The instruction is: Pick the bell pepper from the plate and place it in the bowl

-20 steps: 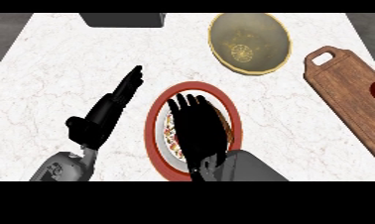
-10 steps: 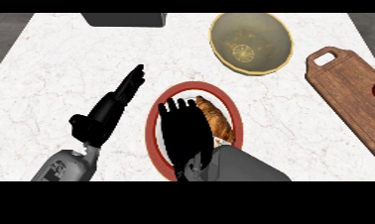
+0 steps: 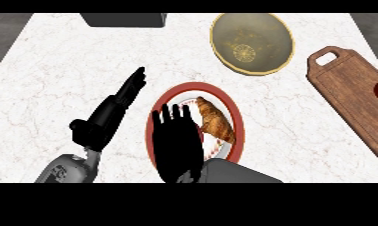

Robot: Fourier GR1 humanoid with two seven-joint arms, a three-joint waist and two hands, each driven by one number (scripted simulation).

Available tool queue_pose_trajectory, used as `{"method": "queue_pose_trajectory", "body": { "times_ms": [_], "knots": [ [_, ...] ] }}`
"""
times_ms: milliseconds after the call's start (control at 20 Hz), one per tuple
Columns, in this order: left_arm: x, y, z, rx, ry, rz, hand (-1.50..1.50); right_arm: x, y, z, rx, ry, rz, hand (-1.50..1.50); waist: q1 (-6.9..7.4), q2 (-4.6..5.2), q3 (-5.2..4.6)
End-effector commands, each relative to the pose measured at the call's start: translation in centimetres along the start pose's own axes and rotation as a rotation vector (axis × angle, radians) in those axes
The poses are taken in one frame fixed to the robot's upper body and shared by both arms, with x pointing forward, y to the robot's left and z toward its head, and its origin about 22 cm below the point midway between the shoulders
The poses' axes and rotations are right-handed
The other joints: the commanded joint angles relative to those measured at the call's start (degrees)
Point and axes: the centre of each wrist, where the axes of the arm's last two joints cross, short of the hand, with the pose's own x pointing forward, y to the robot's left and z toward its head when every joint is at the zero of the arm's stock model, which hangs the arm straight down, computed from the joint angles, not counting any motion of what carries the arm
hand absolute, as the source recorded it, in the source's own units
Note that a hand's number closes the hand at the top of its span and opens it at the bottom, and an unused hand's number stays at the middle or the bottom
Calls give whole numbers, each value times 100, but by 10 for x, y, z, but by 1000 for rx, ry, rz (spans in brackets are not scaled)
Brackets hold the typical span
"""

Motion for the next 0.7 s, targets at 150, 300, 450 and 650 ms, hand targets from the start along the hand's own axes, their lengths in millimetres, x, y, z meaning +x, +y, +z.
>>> {"method": "queue_pose_trajectory", "body": {
  "times_ms": [150,300,450,650],
  "knots": [
    [-13,-10,8,-1,1,-3,0,2,-1,9,-117,141,57,-150,-53,-3,2],
    [-5,21,12,18,5,10,0,0,24,-3,-135,179,83,-150,-31,2,2],
    [8,3,13,-7,6,-13,0,3,22,-12,-136,198,71,-150,19,1,4],
    [-11,-2,-1,5,13,-1,0,-13,28,-30,-104,220,60,-150,-40,20,3]
  ]
}}
